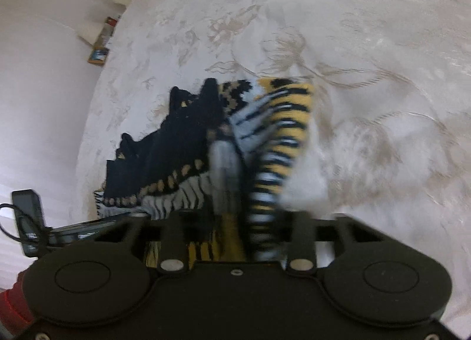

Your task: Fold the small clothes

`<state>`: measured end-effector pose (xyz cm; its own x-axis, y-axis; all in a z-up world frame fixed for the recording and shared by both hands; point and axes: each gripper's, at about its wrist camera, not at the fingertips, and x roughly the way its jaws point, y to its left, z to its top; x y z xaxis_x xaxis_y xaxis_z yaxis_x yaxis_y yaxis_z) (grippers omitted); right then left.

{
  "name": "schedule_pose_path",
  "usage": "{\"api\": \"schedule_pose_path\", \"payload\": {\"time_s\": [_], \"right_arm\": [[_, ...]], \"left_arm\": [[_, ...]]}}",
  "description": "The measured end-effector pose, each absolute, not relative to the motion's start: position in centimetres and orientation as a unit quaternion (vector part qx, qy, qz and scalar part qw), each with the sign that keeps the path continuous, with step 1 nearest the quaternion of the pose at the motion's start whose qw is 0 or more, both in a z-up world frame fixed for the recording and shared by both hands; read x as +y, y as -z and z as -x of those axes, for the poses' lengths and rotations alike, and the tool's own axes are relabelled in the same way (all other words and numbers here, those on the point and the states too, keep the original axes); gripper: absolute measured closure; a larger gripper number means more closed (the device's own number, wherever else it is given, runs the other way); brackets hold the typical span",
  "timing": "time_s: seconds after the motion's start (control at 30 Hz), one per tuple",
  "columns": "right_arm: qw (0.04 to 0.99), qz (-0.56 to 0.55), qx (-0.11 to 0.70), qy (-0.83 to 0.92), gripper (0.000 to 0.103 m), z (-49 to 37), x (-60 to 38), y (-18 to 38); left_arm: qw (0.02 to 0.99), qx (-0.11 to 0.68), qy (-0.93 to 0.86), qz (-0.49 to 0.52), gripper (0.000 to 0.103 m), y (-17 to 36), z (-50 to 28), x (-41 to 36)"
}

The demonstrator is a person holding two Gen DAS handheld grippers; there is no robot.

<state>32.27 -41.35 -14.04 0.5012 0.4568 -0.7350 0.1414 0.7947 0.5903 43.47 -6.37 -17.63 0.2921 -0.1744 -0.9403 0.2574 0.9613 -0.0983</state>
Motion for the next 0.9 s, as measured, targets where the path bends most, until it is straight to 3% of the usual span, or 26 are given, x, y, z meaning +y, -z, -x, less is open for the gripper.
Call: {"api": "schedule_pose_path", "payload": {"time_s": [0.6, 0.9], "right_arm": [[0.833, -0.242, 0.492, -0.079, 0.070, -32.5, -29.7, 5.2], [0.830, -0.226, 0.497, -0.113, 0.071, -35.3, -19.7, 4.6]], "left_arm": [[0.818, 0.567, 0.102, 0.001, 0.019, 14.0, -34.9, 9.3], [0.818, 0.567, 0.094, 0.030, 0.019, 13.6, -34.7, 15.7]]}}
